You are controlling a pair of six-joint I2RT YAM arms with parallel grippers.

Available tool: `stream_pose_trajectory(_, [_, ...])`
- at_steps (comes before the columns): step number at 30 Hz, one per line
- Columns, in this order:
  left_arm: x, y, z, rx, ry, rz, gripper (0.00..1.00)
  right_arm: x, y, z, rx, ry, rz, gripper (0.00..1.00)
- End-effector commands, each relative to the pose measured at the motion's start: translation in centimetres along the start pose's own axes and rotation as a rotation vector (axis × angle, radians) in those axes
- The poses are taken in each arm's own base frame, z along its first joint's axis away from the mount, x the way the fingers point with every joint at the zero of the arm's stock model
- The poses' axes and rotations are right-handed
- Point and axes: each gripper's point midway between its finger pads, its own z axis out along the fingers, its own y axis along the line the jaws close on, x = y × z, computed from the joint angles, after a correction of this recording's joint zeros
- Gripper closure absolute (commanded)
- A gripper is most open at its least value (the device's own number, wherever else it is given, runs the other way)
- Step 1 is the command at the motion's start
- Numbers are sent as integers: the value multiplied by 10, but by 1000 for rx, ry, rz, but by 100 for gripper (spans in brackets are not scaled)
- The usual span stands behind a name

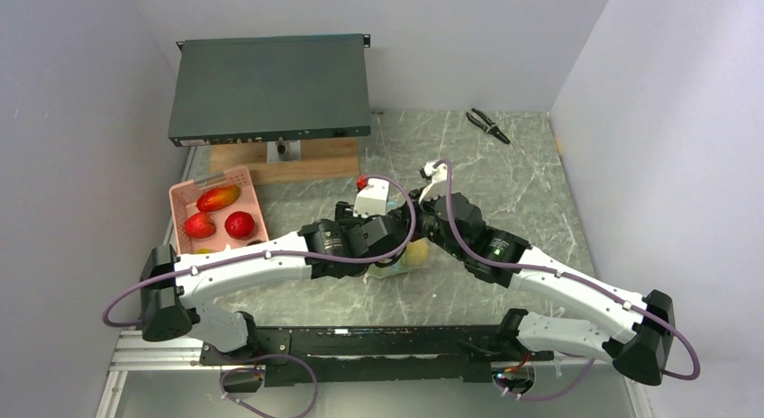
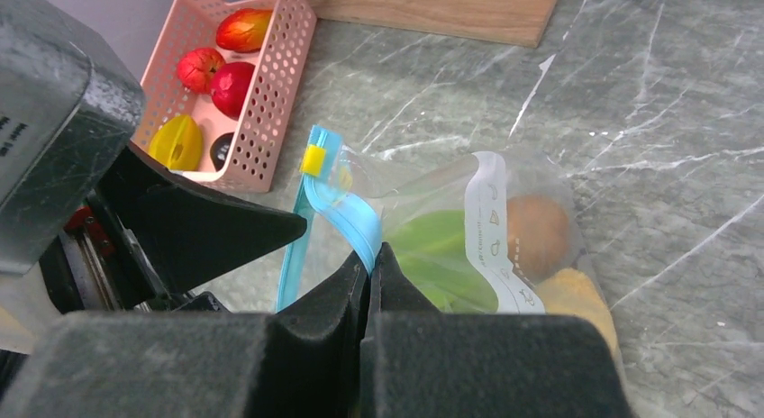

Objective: Place the food in the zip-top bag and seal the zipper
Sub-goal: Place the fake vegetable in the zipper food storage bag.

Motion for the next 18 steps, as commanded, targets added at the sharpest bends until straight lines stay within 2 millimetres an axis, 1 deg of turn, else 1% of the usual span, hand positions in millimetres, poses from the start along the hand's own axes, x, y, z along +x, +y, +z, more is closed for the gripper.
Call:
stream_pose_trajectory(1, [-12, -20, -13, 118, 4, -85, 14, -22, 23, -7, -92, -75, 36, 100])
stream_pose_trajectory(7, [-26, -23, -35, 260, -32, -116, 13, -21, 21, -7, -85, -76, 31, 100])
stream_pose_trajectory(9, [-30, -20, -41, 303, -43, -127, 13, -20, 20, -8, -83, -73, 30, 100])
stream_pose_trajectory(14, [-40, -8, -60, 421, -98, -91, 12, -20, 20, -8, -83, -71, 30, 100])
stream_pose_trajectory(17, [-48, 7, -73, 470, -145, -80, 10, -19, 19, -8, -81, -68, 27, 100])
stream_pose_trajectory(18, [-48, 11, -76, 486, -158, -69, 10, -19, 19, -8, -82, -70, 28, 100])
